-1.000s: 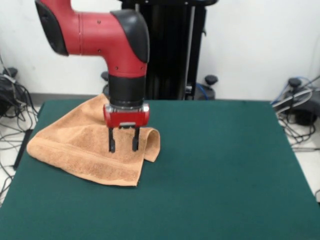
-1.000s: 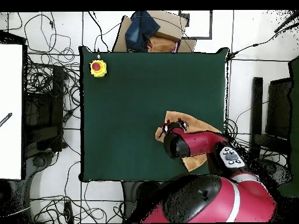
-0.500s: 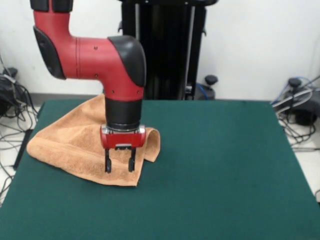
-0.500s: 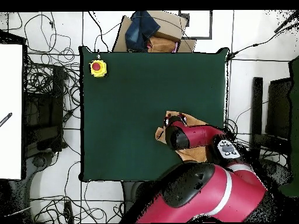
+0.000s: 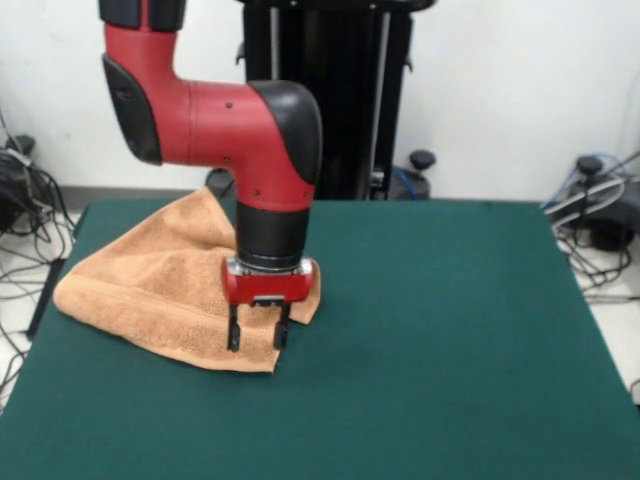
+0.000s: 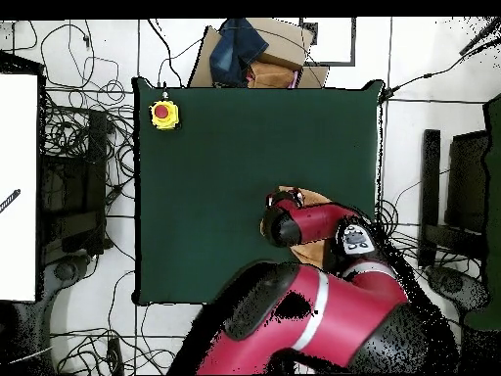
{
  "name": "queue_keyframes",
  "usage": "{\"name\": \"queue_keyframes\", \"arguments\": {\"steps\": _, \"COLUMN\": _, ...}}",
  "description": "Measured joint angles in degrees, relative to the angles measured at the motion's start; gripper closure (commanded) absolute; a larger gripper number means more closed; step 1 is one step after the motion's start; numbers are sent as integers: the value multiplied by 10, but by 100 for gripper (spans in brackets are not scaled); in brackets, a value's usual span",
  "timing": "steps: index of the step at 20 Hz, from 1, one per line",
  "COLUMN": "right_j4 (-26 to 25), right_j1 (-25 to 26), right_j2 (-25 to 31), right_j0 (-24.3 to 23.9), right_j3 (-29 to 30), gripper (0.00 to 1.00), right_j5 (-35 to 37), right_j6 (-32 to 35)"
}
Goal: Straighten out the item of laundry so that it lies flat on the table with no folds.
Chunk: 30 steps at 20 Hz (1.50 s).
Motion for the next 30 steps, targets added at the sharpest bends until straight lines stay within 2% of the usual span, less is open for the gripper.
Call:
{"name": "queue_keyframes", "arguments": {"steps": 6, "right_j4": 28, "right_j1": 0, "right_j2": -28, "right_j0": 41, "right_j3": -2, "gripper": 0, "right_j5": 0, "right_j6": 0}}
{"name": "queue_keyframes", "arguments": {"steps": 12, "right_j4": 39, "right_j1": 5, "right_j2": -30, "right_j0": 44, "right_j3": -9, "gripper": 0, "right_j5": 0, "right_j6": 0}}
{"name": "queue_keyframes", "arguments": {"steps": 19, "right_j4": 48, "right_j1": 36, "right_j2": -56, "right_j0": 45, "right_j3": -45, "gripper": 0, "right_j5": 0, "right_j6": 0}}
{"name": "queue_keyframes", "arguments": {"steps": 24, "right_j4": 65, "right_j1": 80, "right_j2": -115, "right_j0": 74, "right_j3": -87, "gripper": 0, "right_j5": 0, "right_j6": 0}}
{"name": "queue_keyframes", "arguments": {"steps": 30, "right_j4": 120, "right_j1": 132, "right_j2": -225, "right_j0": 164, "right_j3": -110, "gripper": 0, "right_j5": -7, "right_j6": 0}}
